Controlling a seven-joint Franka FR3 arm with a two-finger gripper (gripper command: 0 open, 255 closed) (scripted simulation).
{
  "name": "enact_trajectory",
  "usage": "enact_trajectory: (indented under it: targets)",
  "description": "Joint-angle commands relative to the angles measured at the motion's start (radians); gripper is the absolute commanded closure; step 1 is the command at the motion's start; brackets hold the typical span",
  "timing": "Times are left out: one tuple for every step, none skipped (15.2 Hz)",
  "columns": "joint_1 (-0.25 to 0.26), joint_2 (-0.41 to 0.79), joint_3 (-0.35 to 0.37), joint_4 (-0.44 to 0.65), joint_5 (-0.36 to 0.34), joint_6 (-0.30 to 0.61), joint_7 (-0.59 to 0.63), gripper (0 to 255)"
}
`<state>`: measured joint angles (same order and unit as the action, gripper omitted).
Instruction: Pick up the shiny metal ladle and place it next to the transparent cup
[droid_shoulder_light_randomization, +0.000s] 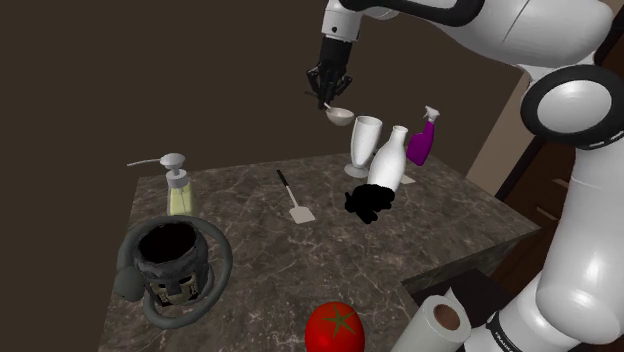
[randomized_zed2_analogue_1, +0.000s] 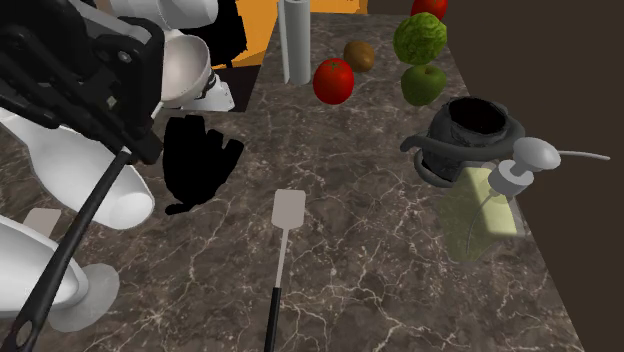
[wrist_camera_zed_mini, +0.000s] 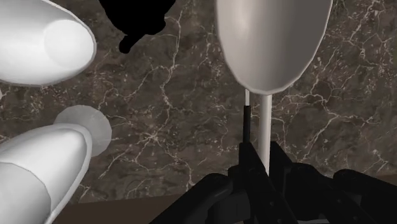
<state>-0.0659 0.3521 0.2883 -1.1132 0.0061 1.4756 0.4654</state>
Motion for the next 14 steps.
enact_trajectory:
  targets:
    - [-0.02,0.029,-0.011,0.043,-0.003,-0.017,-0.035,255]
    - [-0.031,0.048,-0.018,0.073,-0.005,-0.03,-0.053,255]
    - [-0.041,0.07,-0.023,0.108,-0.008,-0.045,-0.071,255]
    - [-0.05,0.095,-0.029,0.147,-0.011,-0.062,-0.089,255]
    - [-0.065,0.148,-0.039,0.233,-0.018,-0.098,-0.12,255]
    - [-0.07,0.133,-0.038,0.195,-0.015,-0.074,-0.122,255]
    - [-0.074,0.12,-0.038,0.159,-0.012,-0.052,-0.124,255]
    - [-0.078,0.108,-0.038,0.127,-0.01,-0.031,-0.126,255]
    - [-0.081,0.098,-0.038,0.096,-0.007,-0.011,-0.128,255]
    - [-0.085,0.088,-0.038,0.067,-0.005,0.008,-0.129,255]
    - [-0.087,0.08,-0.038,0.04,-0.003,0.027,-0.131,255]
    - [-0.09,0.072,-0.038,0.015,-0.002,0.045,-0.133,255]
    - [-0.092,0.065,-0.038,-0.01,0.0,0.063,-0.135,255]
    - [-0.094,0.059,-0.038,-0.033,0.001,0.08,-0.136,255]
